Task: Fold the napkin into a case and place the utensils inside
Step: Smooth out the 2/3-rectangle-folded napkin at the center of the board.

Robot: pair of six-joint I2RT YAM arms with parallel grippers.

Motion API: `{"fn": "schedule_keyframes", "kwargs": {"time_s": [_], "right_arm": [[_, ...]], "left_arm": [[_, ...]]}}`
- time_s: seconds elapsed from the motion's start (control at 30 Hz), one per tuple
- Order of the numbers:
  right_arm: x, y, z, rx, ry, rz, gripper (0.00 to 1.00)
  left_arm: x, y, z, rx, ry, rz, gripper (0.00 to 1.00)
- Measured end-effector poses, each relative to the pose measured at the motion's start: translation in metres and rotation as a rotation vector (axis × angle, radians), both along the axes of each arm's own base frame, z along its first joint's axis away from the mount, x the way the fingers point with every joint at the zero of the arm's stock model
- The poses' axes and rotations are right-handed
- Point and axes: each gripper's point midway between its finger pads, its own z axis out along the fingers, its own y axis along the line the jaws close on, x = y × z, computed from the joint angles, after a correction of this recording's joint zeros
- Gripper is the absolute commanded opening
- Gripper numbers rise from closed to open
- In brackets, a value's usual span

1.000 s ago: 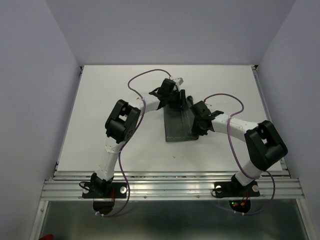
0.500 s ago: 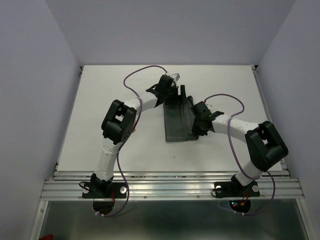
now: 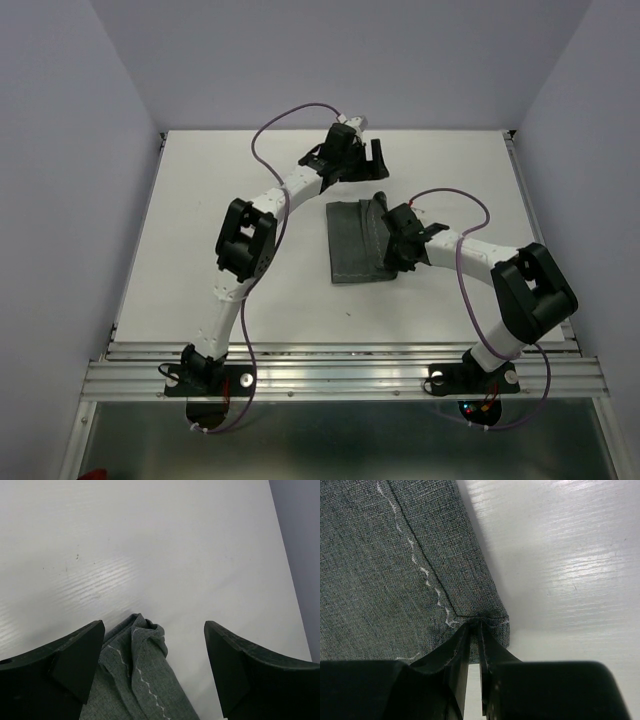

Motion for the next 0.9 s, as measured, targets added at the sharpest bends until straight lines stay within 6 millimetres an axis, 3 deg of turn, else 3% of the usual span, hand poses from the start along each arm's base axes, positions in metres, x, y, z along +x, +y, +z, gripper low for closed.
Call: {"fn": "schedule_keyframes", "kwargs": {"time_s": [0.1,0.27,0.43,0.73,0.9], "right_arm": [[0.000,0.000,0.000,0.000,0.001,0.002,0.17],[0.002,0.002,0.000,0.000,0.004,0.006,0.18],[0.002,0.002,0.000,0.000,0.006,0.006,0.18],[0.002,0.002,0.000,-0.001,0.008,0.005,0.18],[0.002,0.002,0.000,-0.001,0.009,0.005,0.18]], "left_arm": [[0.000,-0.001,-0.006,0.024,0.009,0.004,0.94],[-0.003,-0.003,-0.043,0.084,0.072,0.000,0.92],[-0.010,0.003,-0.081,0.161,0.144,0.004,0.82],[-0.011,0.008,-0.090,0.189,0.142,0.022,0.60],[-0.013,0.010,-0.093,0.195,0.146,0.024,0.54]]}}
